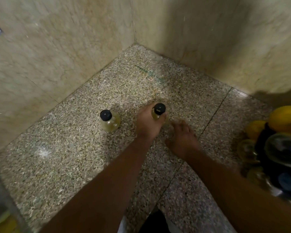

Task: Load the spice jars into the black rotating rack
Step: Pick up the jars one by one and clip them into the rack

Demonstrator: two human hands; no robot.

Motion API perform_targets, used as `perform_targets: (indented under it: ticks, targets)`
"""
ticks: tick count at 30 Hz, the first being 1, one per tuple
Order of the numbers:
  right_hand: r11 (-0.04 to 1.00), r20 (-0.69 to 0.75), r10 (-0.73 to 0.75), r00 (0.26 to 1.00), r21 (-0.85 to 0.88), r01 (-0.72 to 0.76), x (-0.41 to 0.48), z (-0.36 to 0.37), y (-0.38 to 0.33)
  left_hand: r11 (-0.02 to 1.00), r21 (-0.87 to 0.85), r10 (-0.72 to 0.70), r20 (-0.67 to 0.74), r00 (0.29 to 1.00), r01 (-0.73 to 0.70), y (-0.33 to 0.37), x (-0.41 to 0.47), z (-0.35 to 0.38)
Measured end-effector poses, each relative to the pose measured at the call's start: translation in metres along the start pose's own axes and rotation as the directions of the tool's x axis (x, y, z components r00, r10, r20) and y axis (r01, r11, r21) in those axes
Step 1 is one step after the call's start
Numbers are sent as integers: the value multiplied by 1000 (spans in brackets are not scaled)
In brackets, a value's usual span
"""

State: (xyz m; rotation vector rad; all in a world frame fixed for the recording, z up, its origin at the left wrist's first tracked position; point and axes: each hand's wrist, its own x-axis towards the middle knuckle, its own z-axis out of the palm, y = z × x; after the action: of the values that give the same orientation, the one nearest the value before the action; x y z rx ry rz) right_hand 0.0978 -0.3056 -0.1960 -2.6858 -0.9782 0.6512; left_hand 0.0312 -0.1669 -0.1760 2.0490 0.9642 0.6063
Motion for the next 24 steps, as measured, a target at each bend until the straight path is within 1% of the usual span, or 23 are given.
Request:
perform_targets:
  ticks: [4,5,8,12,14,16,19,21,24]
  targets:
    - [996,-83,23,996,93,-16,-30,-9,15,999,-7,34,11,999,-34,23,-26,4]
    - [991,-122,33,992,135,-16,-38,-11,19,998,-10,58,10,998,-57,29,-33,5]
    - [971,-251,72,965,239,-10,-60,-13,30,999,-11,48,34,998,-47,42,-52,10]
    - [909,-311,221,924,409,-80,-101,-21,52,994,-54,96,86,992,-92,64,-91,21]
    - [864,-361,299,883,496,-90,-123,-24,64,990,-58,131,106,986,-125,75,-112,28]
    - [800,-404,388,828,595,-85,-143,-31,74,987,-77,154,139,978,-144,85,-132,35]
    - [665,-411,525,745,744,-58,-181,-45,98,970,-84,241,183,953,-230,108,-167,50]
    - [551,-416,594,688,834,30,-203,-56,112,957,-103,287,234,929,-270,126,-186,57]
    - [365,-427,676,601,902,231,-233,-73,133,935,-164,352,294,889,-316,155,-213,66]
